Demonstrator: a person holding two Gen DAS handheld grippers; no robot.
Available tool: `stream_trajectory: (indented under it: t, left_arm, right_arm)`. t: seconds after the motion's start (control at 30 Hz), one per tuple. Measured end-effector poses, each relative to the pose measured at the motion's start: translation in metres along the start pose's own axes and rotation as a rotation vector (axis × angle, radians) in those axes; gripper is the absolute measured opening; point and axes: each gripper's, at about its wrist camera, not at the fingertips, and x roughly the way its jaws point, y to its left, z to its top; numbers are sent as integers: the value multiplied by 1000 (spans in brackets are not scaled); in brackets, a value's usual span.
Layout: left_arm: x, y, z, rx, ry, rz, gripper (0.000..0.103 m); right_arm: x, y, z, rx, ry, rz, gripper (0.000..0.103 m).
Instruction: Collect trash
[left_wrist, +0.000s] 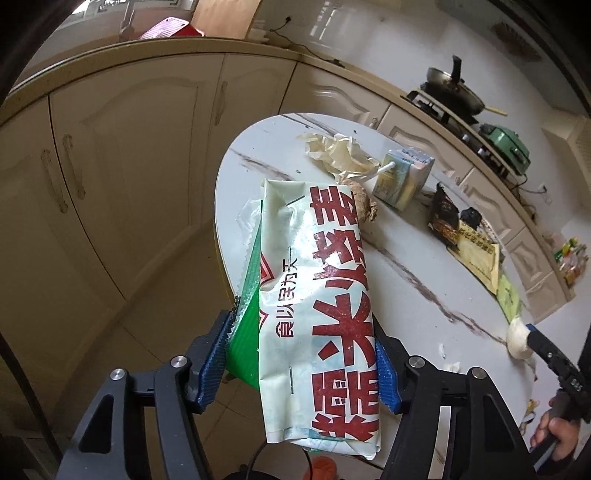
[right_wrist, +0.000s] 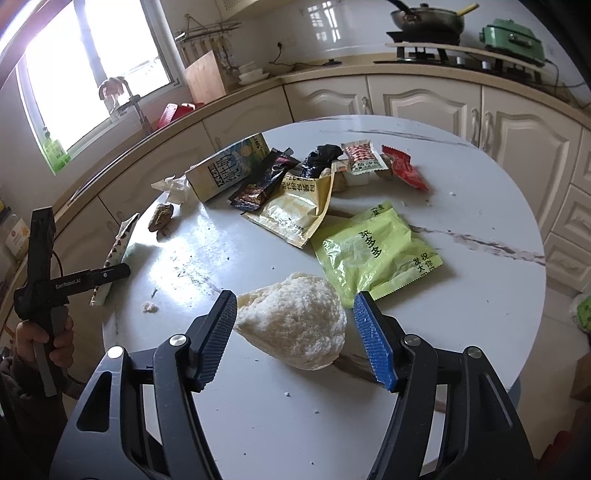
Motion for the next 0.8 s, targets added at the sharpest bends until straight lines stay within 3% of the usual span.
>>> stream_trajectory:
  t: [0.3,0.43,0.63,0.8]
  left_arm:
    - [-12,-7,-10,-7,-18,9,60]
    - [-28,-13,-9,7,-59,5,46]
    - [-31,-9,-10,-8,-48,-31,44]
    - [-33,15,-11,-95,-46,-103,43]
  right_arm:
    - [-2,0,0,0,-3,0,64]
    - [-3,0,0,2,-5,0,64]
    - [-7,1,0,5,-9,7,64]
    - [-11,1,1,3,-12,6,64]
